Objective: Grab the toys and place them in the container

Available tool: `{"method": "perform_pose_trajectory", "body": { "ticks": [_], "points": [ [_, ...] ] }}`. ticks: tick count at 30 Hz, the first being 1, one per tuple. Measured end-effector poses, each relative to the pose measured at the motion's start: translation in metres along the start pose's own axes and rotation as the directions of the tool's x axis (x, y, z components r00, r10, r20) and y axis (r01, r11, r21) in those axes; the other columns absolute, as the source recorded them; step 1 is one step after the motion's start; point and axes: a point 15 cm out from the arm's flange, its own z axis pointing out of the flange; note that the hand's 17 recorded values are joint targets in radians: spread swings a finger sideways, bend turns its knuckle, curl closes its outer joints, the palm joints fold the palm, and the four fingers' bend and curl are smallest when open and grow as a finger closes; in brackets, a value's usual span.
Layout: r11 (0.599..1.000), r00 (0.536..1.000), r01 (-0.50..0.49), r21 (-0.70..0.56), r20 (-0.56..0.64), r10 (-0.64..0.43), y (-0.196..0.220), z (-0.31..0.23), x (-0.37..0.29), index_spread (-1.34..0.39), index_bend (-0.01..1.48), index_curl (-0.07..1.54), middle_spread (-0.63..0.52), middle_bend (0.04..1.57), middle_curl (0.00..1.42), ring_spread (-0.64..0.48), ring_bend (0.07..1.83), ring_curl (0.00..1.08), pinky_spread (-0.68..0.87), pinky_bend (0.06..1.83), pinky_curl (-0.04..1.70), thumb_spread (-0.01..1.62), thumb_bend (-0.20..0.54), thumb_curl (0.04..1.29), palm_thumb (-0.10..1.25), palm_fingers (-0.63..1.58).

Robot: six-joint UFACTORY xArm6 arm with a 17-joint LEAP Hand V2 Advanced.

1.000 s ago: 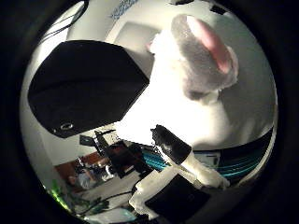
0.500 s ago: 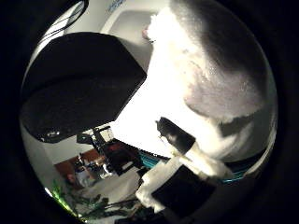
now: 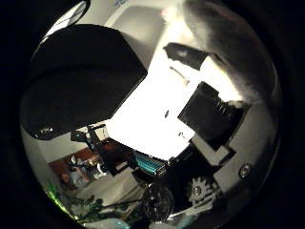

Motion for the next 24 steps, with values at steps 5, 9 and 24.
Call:
{"method": "perform_pose_trajectory", "body": {
  "ticks": [5, 9, 24],
  "points": [
    [0.998, 0.999, 0.000, -0.056, -0.051, -0.003, 0.024, -0.019, 0.017, -0.32, 1.02, 0.91, -0.19, 1.27, 0.85, -0.24, 1.37, 0.70, -0.22, 1.35, 0.74, 0.92, -0.009, 0.61, 1.10, 1.05],
    [0.998, 0.993, 0.002, -0.067, -0.119, -0.010, 0.033, -0.064, 0.036, -0.30, 1.03, 0.94, -0.18, 1.29, 0.86, -0.24, 1.37, 0.74, -0.20, 1.35, 0.82, 0.88, -0.016, 0.66, 1.09, 1.02],
    [0.985, 0.974, 0.043, 0.165, -0.227, -0.004, 0.055, -0.266, 0.031, -0.28, 1.04, 0.99, -0.17, 1.31, 0.89, -0.26, 1.36, 0.82, -0.20, 1.28, 1.03, 0.85, -0.015, 0.76, 1.08, 0.98]
  ]
}}
